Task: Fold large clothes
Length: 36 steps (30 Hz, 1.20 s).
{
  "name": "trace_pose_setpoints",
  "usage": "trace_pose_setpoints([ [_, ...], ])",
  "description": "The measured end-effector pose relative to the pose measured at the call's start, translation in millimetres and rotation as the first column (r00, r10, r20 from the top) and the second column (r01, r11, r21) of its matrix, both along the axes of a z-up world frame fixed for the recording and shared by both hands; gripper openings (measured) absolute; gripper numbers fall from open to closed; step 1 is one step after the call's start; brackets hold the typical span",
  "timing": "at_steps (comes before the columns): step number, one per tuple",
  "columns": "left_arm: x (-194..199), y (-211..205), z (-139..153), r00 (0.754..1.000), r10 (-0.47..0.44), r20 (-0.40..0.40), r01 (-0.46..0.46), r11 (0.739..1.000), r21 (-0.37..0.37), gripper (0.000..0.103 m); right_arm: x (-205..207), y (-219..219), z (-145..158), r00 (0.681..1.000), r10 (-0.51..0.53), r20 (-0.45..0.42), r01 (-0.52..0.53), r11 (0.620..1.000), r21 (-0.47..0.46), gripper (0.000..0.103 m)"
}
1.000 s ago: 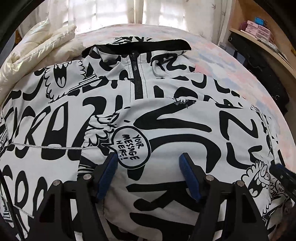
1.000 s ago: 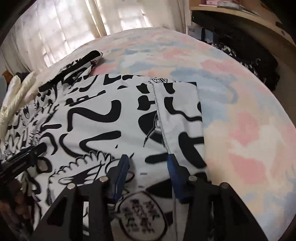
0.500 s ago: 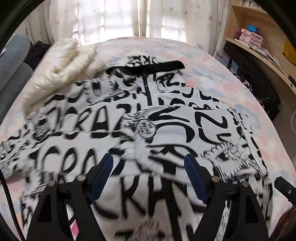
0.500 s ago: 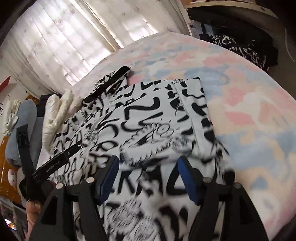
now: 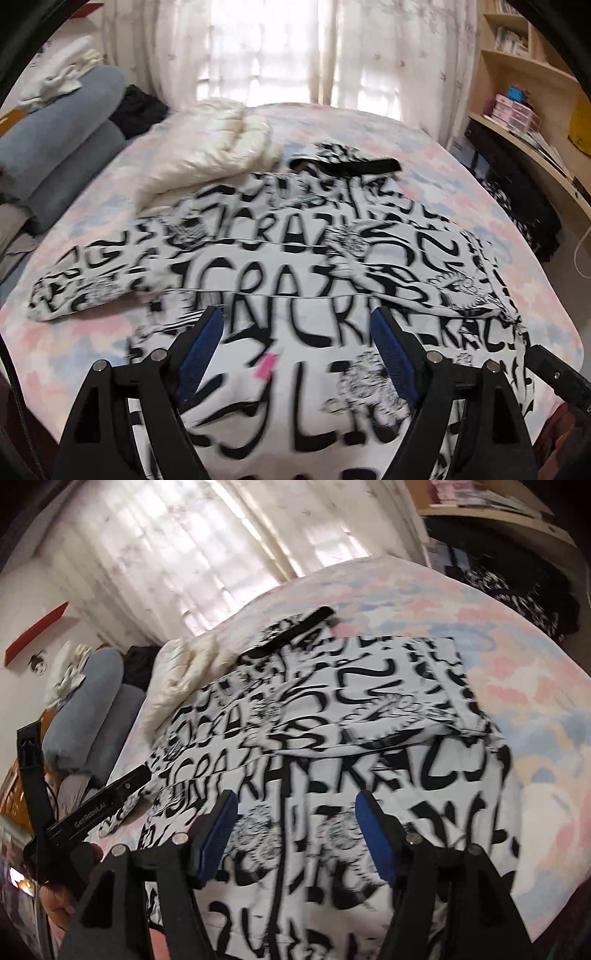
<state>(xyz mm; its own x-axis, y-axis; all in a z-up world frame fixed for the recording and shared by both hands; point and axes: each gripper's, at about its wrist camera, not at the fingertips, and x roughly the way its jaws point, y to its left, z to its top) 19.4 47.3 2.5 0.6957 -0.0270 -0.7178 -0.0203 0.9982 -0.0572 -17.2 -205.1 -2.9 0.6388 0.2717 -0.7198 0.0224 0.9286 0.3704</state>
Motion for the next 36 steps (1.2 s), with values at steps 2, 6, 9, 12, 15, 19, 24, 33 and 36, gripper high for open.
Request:
trace_pose_setpoints([
  [2,-9,18,3,0.999,0.029,0.016,-0.029,1.0,0.003,0.082,2,16,2,1.0,0.025,0.006,-0.025,1.0,-0.009,0.066],
  [6,-21,60,7,0.996,0.091,0.025,-0.091,0.996,-0.014,0.083,8,54,5,0.996,0.093,0.017,-0.092,0.995,-0.033,0.066],
  [9,-25,89,7,0.991,0.134,0.022,-0.133,0.991,-0.035,0.083,18,86,8,0.989,0.146,0.027,-0.144,0.987,-0.069,0.066],
  [12,-24,120,3,0.984,0.18,0.014,-0.179,0.983,-0.049,0.083,29,117,12,0.98,0.192,0.05,-0.186,0.977,-0.106,0.066],
  [15,-20,146,-4,0.977,0.214,-0.004,-0.213,0.975,-0.054,0.083,40,146,15,0.972,0.222,0.076,-0.21,0.968,-0.137,0.066],
  [19,-12,177,-16,0.969,0.244,-0.033,-0.246,0.966,-0.075,0.083,56,175,11,0.967,0.244,0.079,-0.229,0.96,-0.159,0.066],
  [24,1,219,-38,0.961,0.268,-0.069,-0.275,0.955,-0.115,0.083,79,207,-2,0.967,0.245,0.065,-0.23,0.956,-0.182,0.066],
  [33,24,307,-104,0.953,0.268,-0.144,-0.301,0.895,-0.328,0.083,117,257,-35,0.967,0.251,0.041,-0.238,0.95,-0.2,0.066],
  [36,31,338,-128,0.942,0.286,-0.174,-0.333,0.849,-0.41,0.083,128,277,-46,0.961,0.276,0.026,-0.264,0.94,-0.214,0.066],
])
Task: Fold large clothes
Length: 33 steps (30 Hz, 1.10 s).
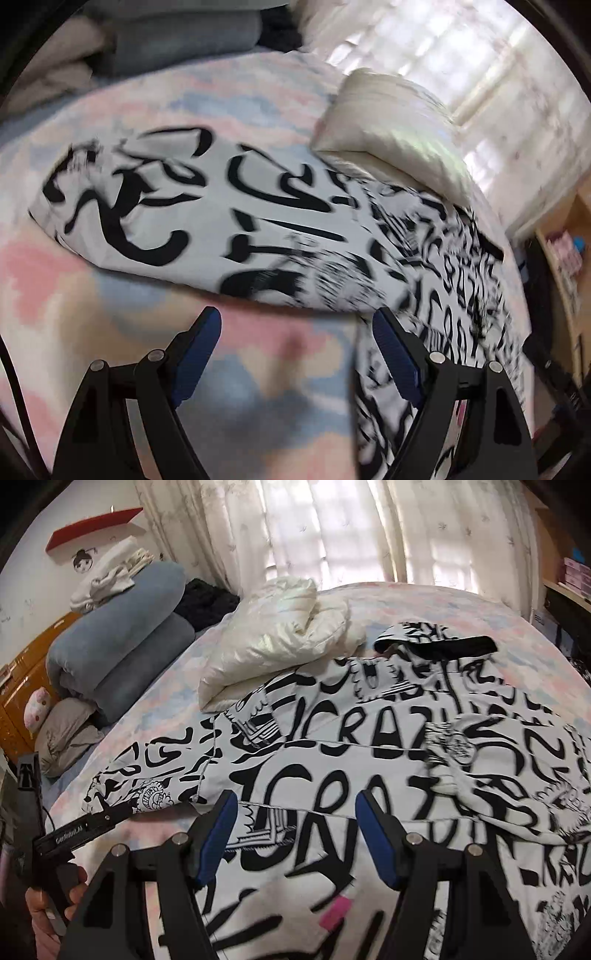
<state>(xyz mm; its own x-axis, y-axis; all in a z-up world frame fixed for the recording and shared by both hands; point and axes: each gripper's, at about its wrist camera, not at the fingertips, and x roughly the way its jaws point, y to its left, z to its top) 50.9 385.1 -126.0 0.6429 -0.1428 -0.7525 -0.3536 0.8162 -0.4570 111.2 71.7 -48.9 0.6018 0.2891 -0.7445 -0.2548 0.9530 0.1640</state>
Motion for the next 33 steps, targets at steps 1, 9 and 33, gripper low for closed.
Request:
trace_pose_setpoints([
  [1,2,9,-7,1.0,0.016,-0.001,-0.016,0.999,-0.029,0.083,2,5,-3,1.0,0.01,-0.002,-0.01,1.0,-0.003,0.066],
  [9,19,83,-48,0.988,0.155,0.019,-0.147,0.965,-0.216,0.082,14,42,-23,0.997,0.079,-0.015,-0.08,0.997,-0.019,0.066],
  [33,43,16,132,0.964,0.115,0.242,-0.184,0.94,0.288,0.007,4,-16,-3,0.999,-0.024,0.027,0.022,0.998,0.058,0.066],
])
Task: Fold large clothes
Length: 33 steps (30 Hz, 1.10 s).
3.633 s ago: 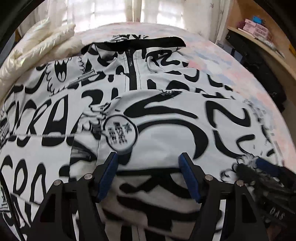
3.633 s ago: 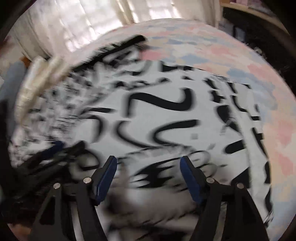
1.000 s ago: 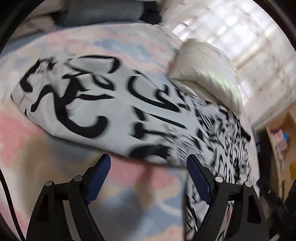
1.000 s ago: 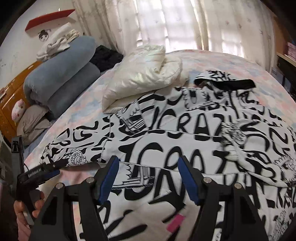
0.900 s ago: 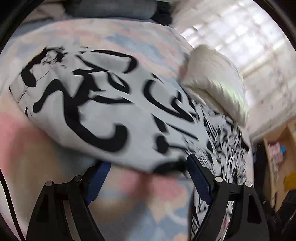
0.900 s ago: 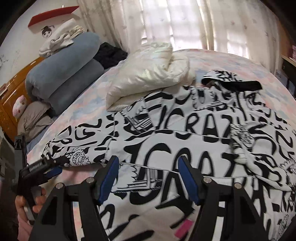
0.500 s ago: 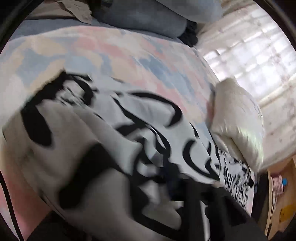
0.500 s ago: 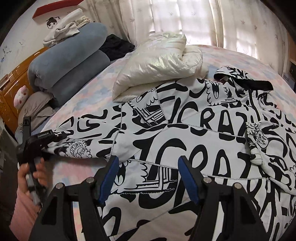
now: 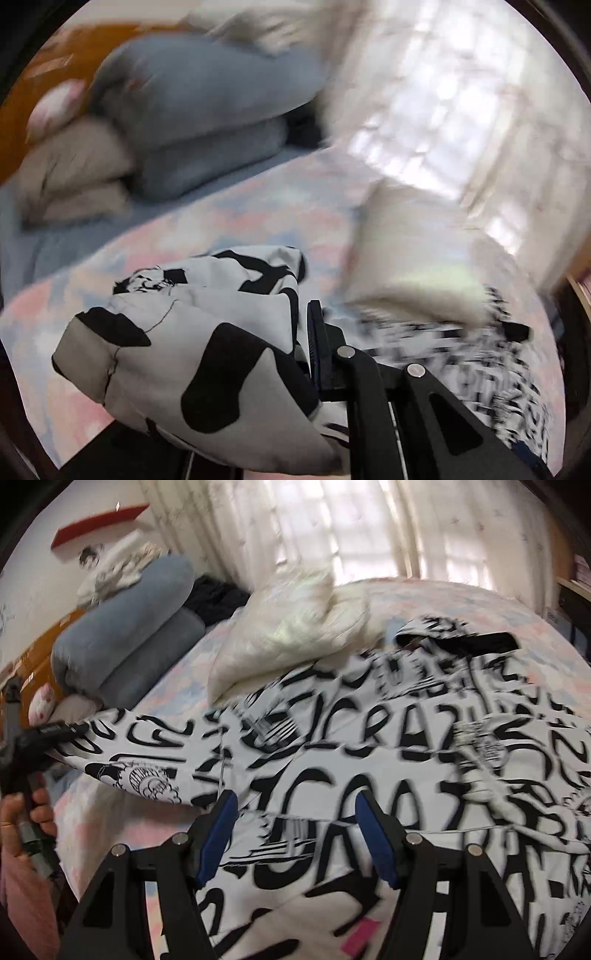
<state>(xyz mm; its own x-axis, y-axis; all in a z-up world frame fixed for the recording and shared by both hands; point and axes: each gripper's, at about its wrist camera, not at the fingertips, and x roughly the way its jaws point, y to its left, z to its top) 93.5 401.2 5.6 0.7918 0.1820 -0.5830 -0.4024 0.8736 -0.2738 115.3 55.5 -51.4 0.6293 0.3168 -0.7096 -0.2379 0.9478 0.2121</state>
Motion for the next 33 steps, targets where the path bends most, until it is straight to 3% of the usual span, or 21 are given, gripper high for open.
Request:
trace_pose_setpoints([
  [3,10,-73,40,0.985,-0.16,0.069,0.16,0.987,0.017,0.008,-7,-37,13,0.997,-0.066,0.029,0.065,0.998,0.014,0.066],
  [7,34,-172,53,0.933,-0.352,0.078,0.35,0.936,0.035,0.01,-18,-93,23,0.986,-0.161,0.047,0.159,0.987,0.035,0.066],
  [10,54,-251,34,0.881,-0.472,0.022,0.47,0.881,0.059,0.018,-27,-140,25,0.969,-0.241,0.045,0.239,0.97,0.049,0.066],
  [13,71,-323,-10,0.815,-0.573,-0.085,0.579,0.812,0.076,0.029,-34,-182,20,0.952,-0.306,0.022,0.305,0.951,0.056,0.066],
  [15,77,-358,-43,0.772,-0.612,-0.169,0.63,0.773,0.078,0.046,-38,-207,13,0.94,-0.341,-0.004,0.34,0.938,0.059,0.066],
  [18,79,-382,-79,0.729,-0.641,-0.242,0.669,0.742,0.051,0.065,-41,-231,3,0.932,-0.36,-0.037,0.362,0.931,0.058,0.066],
  [20,79,-386,-92,0.709,-0.658,-0.255,0.681,0.732,0.004,0.07,-41,-237,-3,0.933,-0.355,-0.051,0.358,0.932,0.055,0.067],
  [24,74,-374,-86,0.678,-0.7,-0.225,0.705,0.706,-0.072,0.076,-39,-238,-10,0.944,-0.325,-0.06,0.329,0.942,0.068,0.067],
  [28,64,-357,-71,0.692,-0.696,-0.189,0.7,0.712,-0.057,0.082,-31,-226,-11,0.958,-0.278,-0.068,0.284,0.954,0.093,0.066],
  [33,38,-327,-45,0.688,-0.716,-0.119,0.716,0.697,-0.047,0.096,-23,-216,-14,0.969,-0.218,-0.115,0.235,0.958,0.164,0.066],
])
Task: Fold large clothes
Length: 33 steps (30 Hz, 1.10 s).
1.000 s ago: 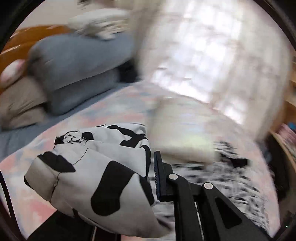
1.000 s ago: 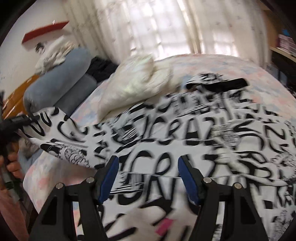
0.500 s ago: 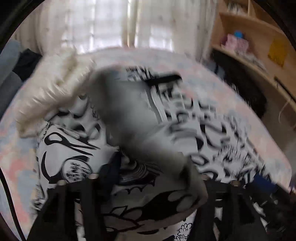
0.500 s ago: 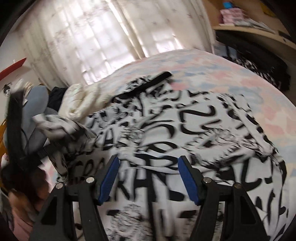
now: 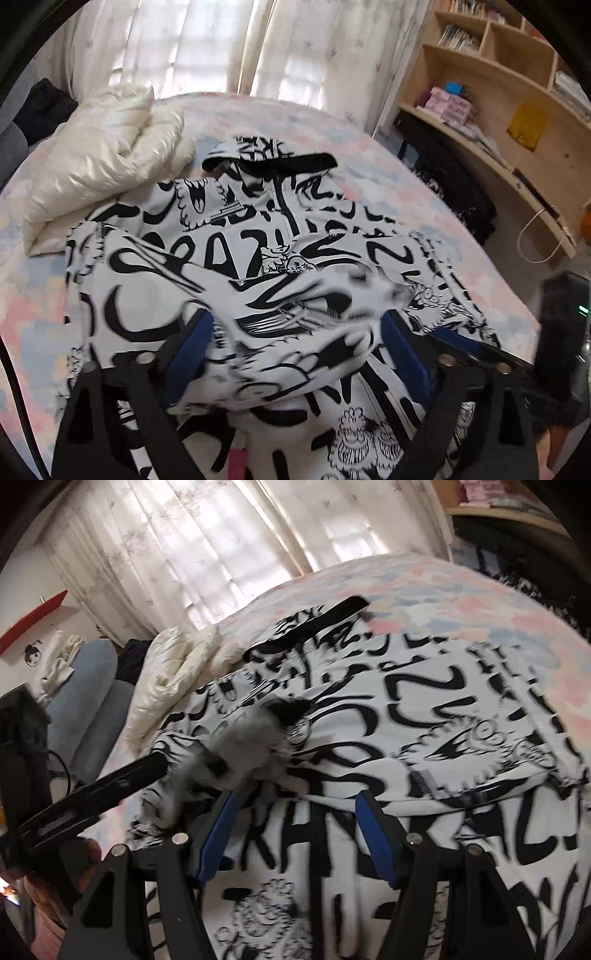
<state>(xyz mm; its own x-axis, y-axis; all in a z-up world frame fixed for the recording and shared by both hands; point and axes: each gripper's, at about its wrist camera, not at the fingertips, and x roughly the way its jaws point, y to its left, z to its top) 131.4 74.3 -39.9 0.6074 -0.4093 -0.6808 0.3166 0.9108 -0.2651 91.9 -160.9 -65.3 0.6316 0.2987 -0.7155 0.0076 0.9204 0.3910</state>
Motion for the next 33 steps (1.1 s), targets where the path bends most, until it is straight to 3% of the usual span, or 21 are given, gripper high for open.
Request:
trace_pose_setpoints([
  [4,-11,25,4,0.999,0.031,0.033,-0.032,0.998,0.045,0.096,6,-1,-11,0.998,0.013,-0.063,-0.01,0.999,0.049,0.066],
  [8,-4,62,-9,0.99,0.133,0.04,-0.137,0.981,0.138,0.096,15,-8,-26,0.994,-0.007,-0.109,0.013,0.998,0.053,0.066],
  [15,20,151,-37,0.937,0.347,-0.046,-0.34,0.934,0.114,0.096,56,-20,-59,0.981,-0.029,-0.194,0.05,0.993,0.105,0.066],
  [16,21,159,-40,0.93,0.365,-0.054,-0.357,0.927,0.112,0.096,59,-18,-62,0.98,-0.023,-0.197,0.044,0.994,0.101,0.06],
  [18,23,173,-47,0.916,0.394,-0.069,-0.385,0.916,0.115,0.096,68,-11,-67,0.975,0.007,-0.221,0.006,0.998,0.059,0.028],
  [20,27,178,-53,0.909,0.409,-0.08,-0.398,0.909,0.123,0.096,70,2,-52,0.984,0.045,-0.174,-0.046,0.999,-0.002,0.022],
  [23,31,181,-58,0.904,0.422,-0.074,-0.41,0.902,0.134,0.096,68,16,-3,0.995,0.098,0.001,-0.098,0.991,-0.093,0.018],
  [25,34,180,-58,0.902,0.427,-0.064,-0.416,0.899,0.136,0.096,64,22,37,0.98,0.122,0.155,-0.099,0.984,-0.15,0.016],
  [28,38,175,-56,0.901,0.432,-0.037,-0.424,0.895,0.136,0.096,63,27,61,0.946,0.129,0.297,-0.049,0.964,-0.263,0.016],
  [31,47,174,-61,0.899,0.437,-0.032,-0.428,0.892,0.147,0.096,80,22,40,0.961,0.109,0.256,-0.025,0.95,-0.311,0.016],
  [33,57,175,-67,0.896,0.442,-0.053,-0.429,0.89,0.157,0.096,108,13,-7,0.997,0.052,0.065,-0.026,0.939,-0.344,0.018],
])
